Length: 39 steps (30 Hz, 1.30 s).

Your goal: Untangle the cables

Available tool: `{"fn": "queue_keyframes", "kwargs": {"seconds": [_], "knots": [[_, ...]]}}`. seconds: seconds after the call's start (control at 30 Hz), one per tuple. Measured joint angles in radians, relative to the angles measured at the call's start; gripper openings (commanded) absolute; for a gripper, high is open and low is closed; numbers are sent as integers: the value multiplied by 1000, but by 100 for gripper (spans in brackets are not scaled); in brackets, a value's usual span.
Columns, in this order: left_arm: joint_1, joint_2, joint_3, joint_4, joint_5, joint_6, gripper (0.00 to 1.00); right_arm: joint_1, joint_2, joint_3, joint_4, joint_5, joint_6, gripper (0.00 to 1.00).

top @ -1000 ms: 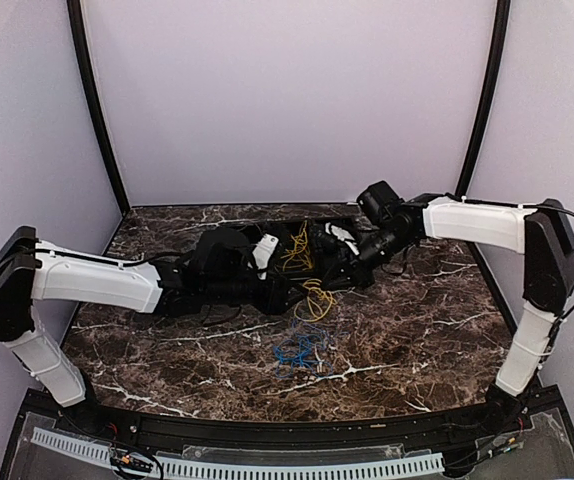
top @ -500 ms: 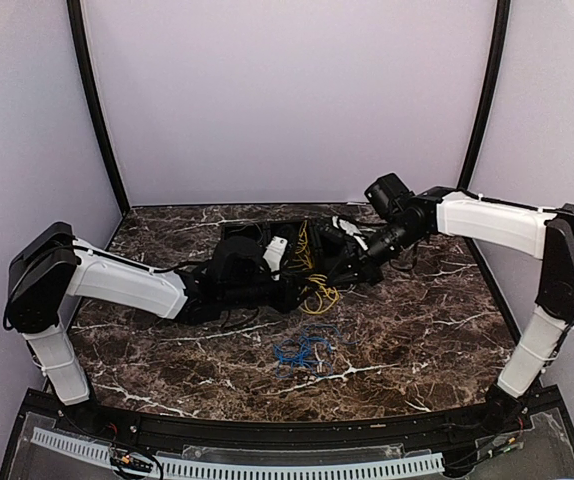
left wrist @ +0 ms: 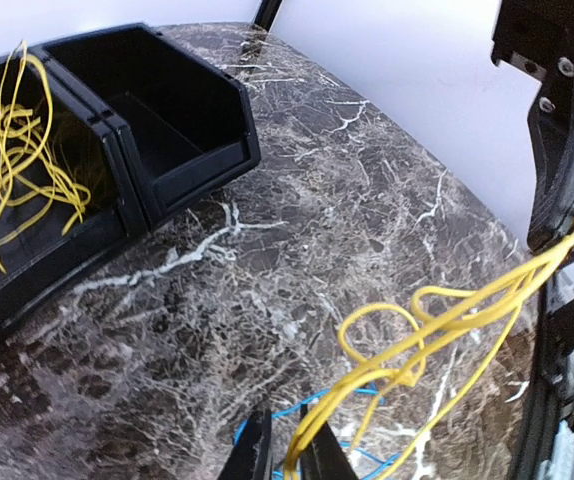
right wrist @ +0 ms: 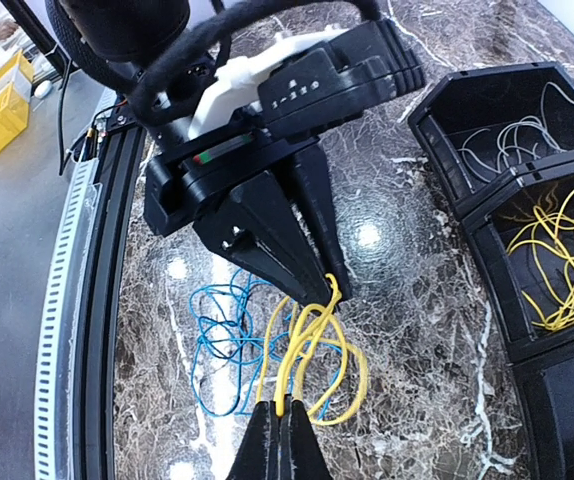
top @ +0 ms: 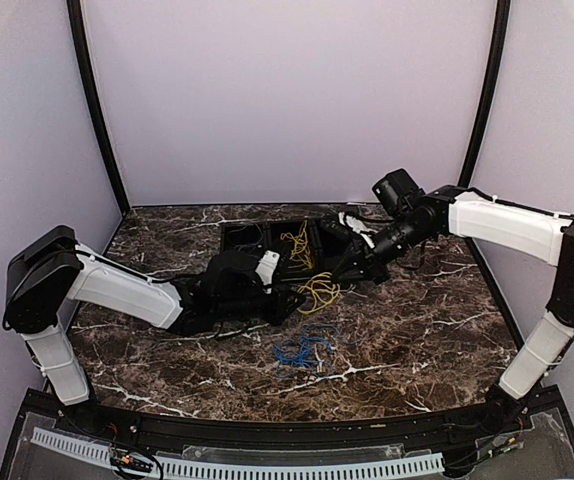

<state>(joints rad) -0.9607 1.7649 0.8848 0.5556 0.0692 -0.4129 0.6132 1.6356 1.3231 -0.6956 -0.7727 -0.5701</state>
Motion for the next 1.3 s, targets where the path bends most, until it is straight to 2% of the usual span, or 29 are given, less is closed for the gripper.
{"fn": "queue_keyframes", "kwargs": {"seconds": [0.17,0.5,0.73,0.83,0.9,1.03,1.17,1.3], "knots": [[1,-14,-33,43,-10,-8,0,-8,-9,0,16,12,21,0],[15,-153,-162,176,-26,-26,0,-120,-54,-4,54,-27,76,0],[42,-242,-297,72,-134,-20,0,-220,-143,-29,101,36,76,5],[45,-306,-304,56,-142,-8,0,-216,-123,-75,93,39,64,18],[45,-348,-296,60,-132,6,0,-207,-112,-115,89,38,55,30],[45,-376,-249,66,-84,35,0,-153,-110,-145,84,32,46,43],[45,-365,-205,56,-35,51,0,-78,-95,-92,68,20,43,47],[45,-333,-164,35,7,61,0,-4,-53,43,58,15,40,49]]}}
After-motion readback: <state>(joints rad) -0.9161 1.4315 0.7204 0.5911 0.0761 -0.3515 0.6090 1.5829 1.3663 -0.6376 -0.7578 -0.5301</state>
